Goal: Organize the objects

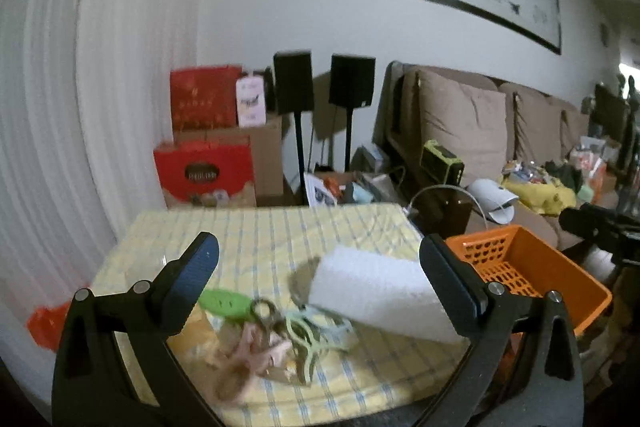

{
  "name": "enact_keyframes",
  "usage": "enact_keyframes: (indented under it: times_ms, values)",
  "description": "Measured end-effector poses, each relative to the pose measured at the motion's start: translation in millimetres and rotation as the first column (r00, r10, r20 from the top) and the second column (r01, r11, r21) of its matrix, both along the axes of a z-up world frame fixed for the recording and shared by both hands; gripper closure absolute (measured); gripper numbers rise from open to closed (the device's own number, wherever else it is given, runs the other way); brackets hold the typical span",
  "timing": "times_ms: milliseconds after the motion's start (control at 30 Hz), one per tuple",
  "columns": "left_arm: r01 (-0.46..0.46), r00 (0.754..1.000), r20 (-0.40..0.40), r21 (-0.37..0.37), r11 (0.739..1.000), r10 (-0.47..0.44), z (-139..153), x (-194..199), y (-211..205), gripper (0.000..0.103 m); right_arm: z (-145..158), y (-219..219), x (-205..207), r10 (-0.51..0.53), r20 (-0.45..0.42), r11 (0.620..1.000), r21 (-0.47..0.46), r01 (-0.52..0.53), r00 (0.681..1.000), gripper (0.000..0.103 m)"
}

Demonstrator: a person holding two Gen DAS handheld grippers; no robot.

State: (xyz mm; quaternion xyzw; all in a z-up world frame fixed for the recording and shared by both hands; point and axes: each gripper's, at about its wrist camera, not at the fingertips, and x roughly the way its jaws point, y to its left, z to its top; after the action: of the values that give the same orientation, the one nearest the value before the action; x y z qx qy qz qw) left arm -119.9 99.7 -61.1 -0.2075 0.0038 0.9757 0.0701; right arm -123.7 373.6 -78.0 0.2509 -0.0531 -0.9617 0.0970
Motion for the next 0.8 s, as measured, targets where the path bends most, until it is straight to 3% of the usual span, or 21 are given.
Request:
enact_keyframes:
  times_ms: [167, 300, 367, 567, 800]
  values:
    - [0.005, 1.0, -0.012, 0.008, 1.0, -0.005, 6, 1, 14, 0.002, -5, 1, -4, -0.01, 0.023, 1.0, 0.002, 0.01, 1.0, 0.0]
    - [0.1, 0.994, 0.047, 0.04, 0.994, -0.102, 2, 1, 27, 0.002, -10, 2, -8, -0.081, 0.028, 0.994, 0.069, 0.079, 0.996, 0.0]
    - [0.126, 0.991, 0.038, 0.007, 0.992, -0.127, 1, 4, 36, 0.002, -13, 6, -10, -0.101, 0.039, 0.992, 0.083, 0.097, 0.994, 0.0]
    - [0.137, 0.991, 0.012, -0.12, 0.983, -0.136, 1, 7, 56, 0.002, -19, 24, -16, -0.102, 0.077, 0.995, 0.008, 0.102, 0.992, 0.0]
    - [0.142, 0.989, 0.05, -0.02, 0.99, -0.141, 7, -2, 54, 0.002, -23, 32, -21, -0.116, 0.114, 0.993, 0.002, 0.116, 0.987, 0.0]
